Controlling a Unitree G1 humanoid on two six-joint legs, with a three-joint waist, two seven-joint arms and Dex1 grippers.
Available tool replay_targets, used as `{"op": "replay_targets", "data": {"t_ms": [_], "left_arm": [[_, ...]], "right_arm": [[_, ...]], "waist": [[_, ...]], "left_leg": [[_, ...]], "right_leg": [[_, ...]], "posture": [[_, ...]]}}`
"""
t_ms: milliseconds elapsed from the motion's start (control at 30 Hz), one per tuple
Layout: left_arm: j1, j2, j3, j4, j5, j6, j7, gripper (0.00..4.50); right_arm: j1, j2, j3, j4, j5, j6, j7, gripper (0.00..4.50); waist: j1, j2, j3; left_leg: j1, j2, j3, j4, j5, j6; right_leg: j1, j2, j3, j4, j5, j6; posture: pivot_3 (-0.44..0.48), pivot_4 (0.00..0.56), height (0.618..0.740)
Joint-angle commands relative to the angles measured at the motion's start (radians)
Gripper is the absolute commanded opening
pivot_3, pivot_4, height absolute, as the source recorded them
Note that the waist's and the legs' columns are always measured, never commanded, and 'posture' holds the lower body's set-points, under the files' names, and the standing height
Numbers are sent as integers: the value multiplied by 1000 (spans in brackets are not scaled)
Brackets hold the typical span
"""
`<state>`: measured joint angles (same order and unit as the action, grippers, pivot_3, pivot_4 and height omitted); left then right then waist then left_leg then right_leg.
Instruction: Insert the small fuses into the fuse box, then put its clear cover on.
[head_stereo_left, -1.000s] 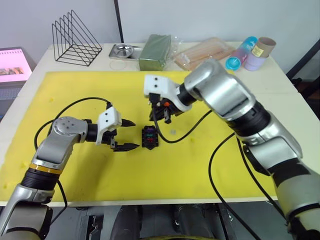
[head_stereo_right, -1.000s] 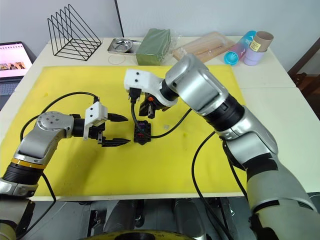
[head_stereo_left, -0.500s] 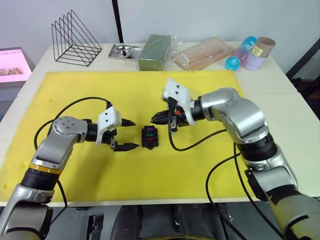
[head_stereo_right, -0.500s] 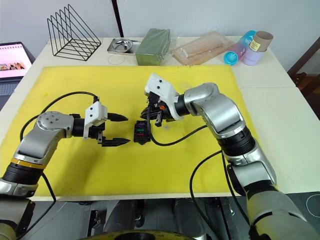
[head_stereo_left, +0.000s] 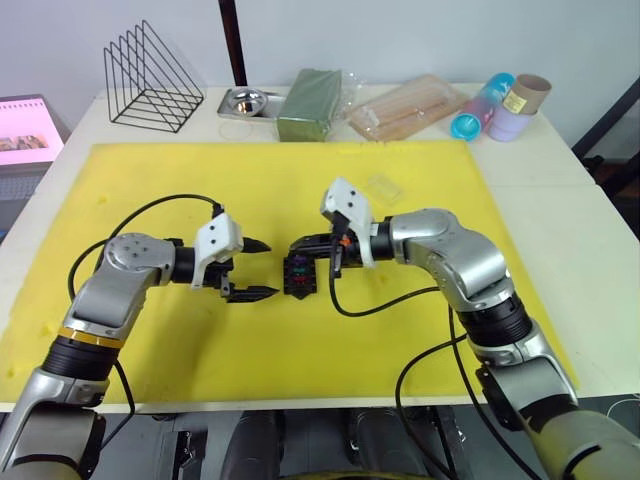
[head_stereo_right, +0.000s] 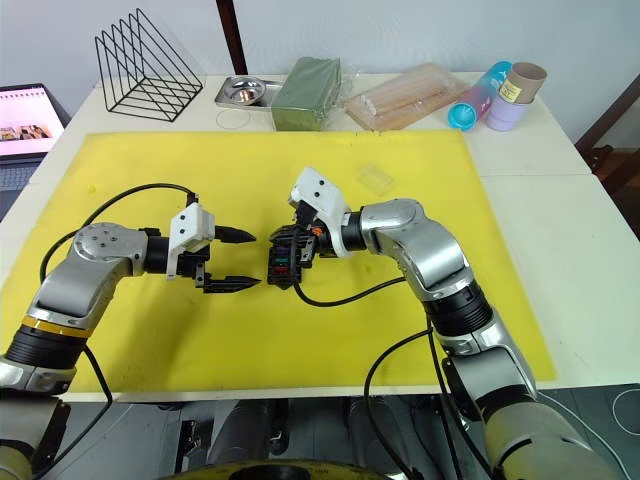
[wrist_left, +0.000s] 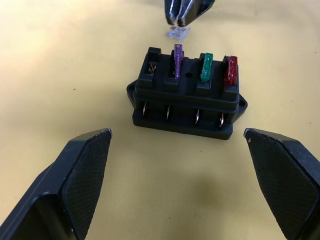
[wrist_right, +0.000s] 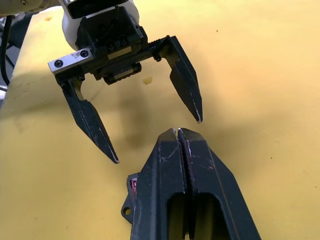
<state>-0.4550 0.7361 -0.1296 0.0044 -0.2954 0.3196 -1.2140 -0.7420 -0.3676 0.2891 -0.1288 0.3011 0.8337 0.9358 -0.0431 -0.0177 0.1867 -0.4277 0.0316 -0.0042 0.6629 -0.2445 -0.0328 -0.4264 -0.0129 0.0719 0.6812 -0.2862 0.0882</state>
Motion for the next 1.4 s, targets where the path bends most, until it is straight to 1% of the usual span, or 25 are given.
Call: {"op": "replay_targets", "data": {"t_ms": [33, 433, 767, 1100, 1400], "left_arm": [[0, 7, 33, -19, -11, -11, 6, 4500], [7, 9, 36, -23, -13, -12, 6, 4500], [13, 8, 39, -27, -14, -11, 8, 4500], [20, 6, 38, -35, -18, -8, 17, 4500], [23, 2, 35, -38, -18, -8, 21, 4500]], "right_arm": [[10, 8, -12, -1, 21, -29, 0, 10], [22, 13, -5, 44, 37, -56, 1, 10], [17, 6, 42, 104, 9, -76, 13, 10], [-18, 14, 87, 168, -29, -85, 12, 10], [-62, -11, 151, 198, -69, -55, 31, 10]], "waist": [[1, 0, 0], [0, 0, 0], [0, 0, 0], [-1, 0, 0], [1, 0, 0]], "left_leg": [[0, 0, 0, 0, 0, 0], [0, 0, 0, 0, 0, 0], [0, 0, 0, 0, 0, 0], [0, 0, 0, 0, 0, 0], [1, 0, 0, 0, 0, 0]], "right_leg": [[0, 0, 0, 0, 0, 0], [0, 0, 0, 0, 0, 0], [0, 0, 0, 0, 0, 0], [0, 0, 0, 0, 0, 0], [1, 0, 0, 0, 0, 0]], "posture": [[0, 150, 740], [0, 150, 740], [0, 150, 740], [0, 150, 740], [0, 150, 740]]}}
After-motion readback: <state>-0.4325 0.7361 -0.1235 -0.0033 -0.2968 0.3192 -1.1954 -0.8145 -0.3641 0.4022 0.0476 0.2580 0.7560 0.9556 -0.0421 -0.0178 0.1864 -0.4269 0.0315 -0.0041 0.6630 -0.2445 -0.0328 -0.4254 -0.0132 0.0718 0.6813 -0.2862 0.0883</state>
